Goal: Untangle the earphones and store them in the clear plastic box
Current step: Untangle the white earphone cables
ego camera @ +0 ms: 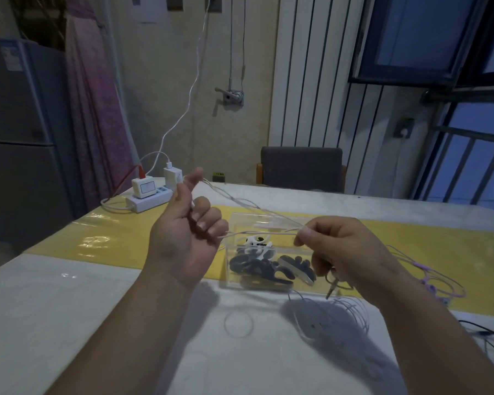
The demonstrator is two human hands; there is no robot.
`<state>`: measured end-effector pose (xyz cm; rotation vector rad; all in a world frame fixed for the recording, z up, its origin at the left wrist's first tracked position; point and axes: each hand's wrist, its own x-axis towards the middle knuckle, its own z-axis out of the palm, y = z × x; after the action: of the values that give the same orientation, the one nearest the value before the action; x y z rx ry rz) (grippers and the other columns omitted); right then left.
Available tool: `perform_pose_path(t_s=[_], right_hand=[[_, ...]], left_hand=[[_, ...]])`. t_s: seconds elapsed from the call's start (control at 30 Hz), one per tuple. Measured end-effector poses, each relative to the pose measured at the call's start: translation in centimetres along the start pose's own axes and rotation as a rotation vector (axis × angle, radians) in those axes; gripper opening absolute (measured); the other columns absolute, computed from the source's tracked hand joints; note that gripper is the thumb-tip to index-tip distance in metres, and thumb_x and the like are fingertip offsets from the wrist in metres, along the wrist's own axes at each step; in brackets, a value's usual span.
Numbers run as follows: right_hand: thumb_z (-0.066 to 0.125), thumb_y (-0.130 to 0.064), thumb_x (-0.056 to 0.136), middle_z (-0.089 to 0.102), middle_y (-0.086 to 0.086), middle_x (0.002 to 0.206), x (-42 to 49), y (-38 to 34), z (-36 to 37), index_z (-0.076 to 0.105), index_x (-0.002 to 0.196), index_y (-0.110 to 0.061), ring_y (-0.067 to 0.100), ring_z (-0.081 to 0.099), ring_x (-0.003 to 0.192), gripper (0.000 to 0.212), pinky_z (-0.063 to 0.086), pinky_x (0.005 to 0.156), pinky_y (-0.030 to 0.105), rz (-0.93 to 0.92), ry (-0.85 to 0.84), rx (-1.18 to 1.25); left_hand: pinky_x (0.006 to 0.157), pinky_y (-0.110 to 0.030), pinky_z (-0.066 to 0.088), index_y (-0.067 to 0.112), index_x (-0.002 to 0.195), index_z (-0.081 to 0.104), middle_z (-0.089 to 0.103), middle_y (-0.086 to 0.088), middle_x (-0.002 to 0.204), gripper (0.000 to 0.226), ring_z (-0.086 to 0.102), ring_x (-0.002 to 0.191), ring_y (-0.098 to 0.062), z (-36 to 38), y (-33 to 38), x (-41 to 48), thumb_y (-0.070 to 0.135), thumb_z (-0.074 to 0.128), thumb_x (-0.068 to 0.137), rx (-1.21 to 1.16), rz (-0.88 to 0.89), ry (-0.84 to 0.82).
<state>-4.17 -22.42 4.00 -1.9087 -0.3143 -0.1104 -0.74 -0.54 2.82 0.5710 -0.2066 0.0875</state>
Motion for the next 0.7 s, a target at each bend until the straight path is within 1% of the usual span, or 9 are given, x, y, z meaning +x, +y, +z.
perform_pose_path(t_s=[0.07,0.13,0.27,0.3,0.37,0.43,0.53,0.6,0.7], right_hand=[[0.059,-0.023,0.095,0.049,0.011,0.047,0.1,0.3,0.4,0.066,0.077,-0.005,0.014,0.042,0.039,0.025,0.031,0.039,0.017,0.004,-0.017,-0.05],[0.062,-0.025,0.092,0.047,0.007,0.049,0.3,0.5,0.6,0.064,0.075,-0.003,0.012,0.038,0.039,0.029,0.03,0.04,0.02,0.007,-0.021,-0.082],[0.064,-0.009,0.089,0.051,0.003,0.06,0.3,0.5,0.3,0.068,0.078,-0.005,0.006,0.039,0.046,0.012,0.033,0.047,0.017,0.025,-0.103,-0.159],[0.062,-0.008,0.089,0.051,0.003,0.062,0.3,0.6,0.3,0.068,0.078,-0.008,0.006,0.039,0.048,0.013,0.033,0.047,0.018,0.027,-0.113,-0.194],[0.061,-0.017,0.093,0.049,0.0,0.058,0.3,0.7,0.4,0.07,0.074,-0.014,0.009,0.038,0.049,0.02,0.032,0.048,0.021,0.022,-0.091,-0.256],[0.057,-0.024,0.096,0.045,-0.004,0.05,0.4,0.7,0.5,0.069,0.069,-0.017,0.011,0.038,0.048,0.03,0.031,0.049,0.024,0.022,-0.057,-0.263],[0.052,-0.023,0.098,0.047,-0.002,0.045,0.3,0.5,0.7,0.065,0.07,-0.015,0.012,0.043,0.042,0.032,0.034,0.047,0.021,0.047,-0.072,-0.209],[0.051,-0.026,0.098,0.051,0.001,0.045,0.2,0.4,0.9,0.064,0.072,-0.017,0.013,0.045,0.041,0.031,0.035,0.048,0.021,0.046,-0.093,-0.226],[0.056,-0.029,0.096,0.043,-0.001,0.046,0.0,0.3,0.9,0.067,0.07,-0.021,0.017,0.036,0.044,0.03,0.031,0.051,0.028,0.026,-0.103,-0.214]], left_hand=[[0.036,-0.017,0.023,0.016,0.089,0.06,0.026,0.006,0.053,0.029,0.024,0.04,-0.007,-0.3,0.1,0.2,0.037,0.042,0.1,0.017,0.002,0.103],[0.034,-0.017,0.02,0.016,0.076,0.052,0.028,0.005,0.053,0.032,0.025,0.039,-0.007,-0.6,0.3,0.5,0.036,0.044,0.1,-0.002,0.007,0.2],[0.036,-0.016,0.02,0.019,0.069,0.045,0.035,0.004,0.054,0.037,0.025,0.039,-0.009,-1.2,1.0,0.8,0.037,0.043,0.1,-0.018,0.032,0.289],[0.037,-0.017,0.021,0.019,0.068,0.044,0.036,0.004,0.054,0.037,0.025,0.04,-0.009,-1.3,1.1,0.9,0.038,0.042,0.101,-0.031,0.042,0.303],[0.04,-0.018,0.026,0.019,0.068,0.045,0.037,0.005,0.056,0.038,0.029,0.041,-0.009,-1.5,1.5,1.0,0.037,0.041,0.101,-0.077,0.062,0.333],[0.044,-0.019,0.033,0.017,0.075,0.051,0.042,0.004,0.062,0.033,0.038,0.045,-0.009,-1.6,1.7,1.2,0.033,0.042,0.102,-0.129,0.077,0.345],[0.059,-0.021,0.04,0.018,0.103,0.063,0.051,0.004,0.079,0.016,0.048,0.062,-0.007,-1.2,1.0,1.0,0.02,0.047,0.1,-0.02,0.09,0.319],[0.07,-0.025,0.037,0.027,0.121,0.062,0.05,0.007,0.09,0.026,0.045,0.074,-0.008,-0.7,0.2,0.7,0.023,0.053,0.097,0.153,0.113,0.321],[0.077,-0.029,0.038,0.033,0.123,0.062,0.05,0.006,0.109,0.029,0.045,0.085,-0.012,-0.2,0.0,0.4,0.036,0.056,0.094,0.211,0.152,0.326]])
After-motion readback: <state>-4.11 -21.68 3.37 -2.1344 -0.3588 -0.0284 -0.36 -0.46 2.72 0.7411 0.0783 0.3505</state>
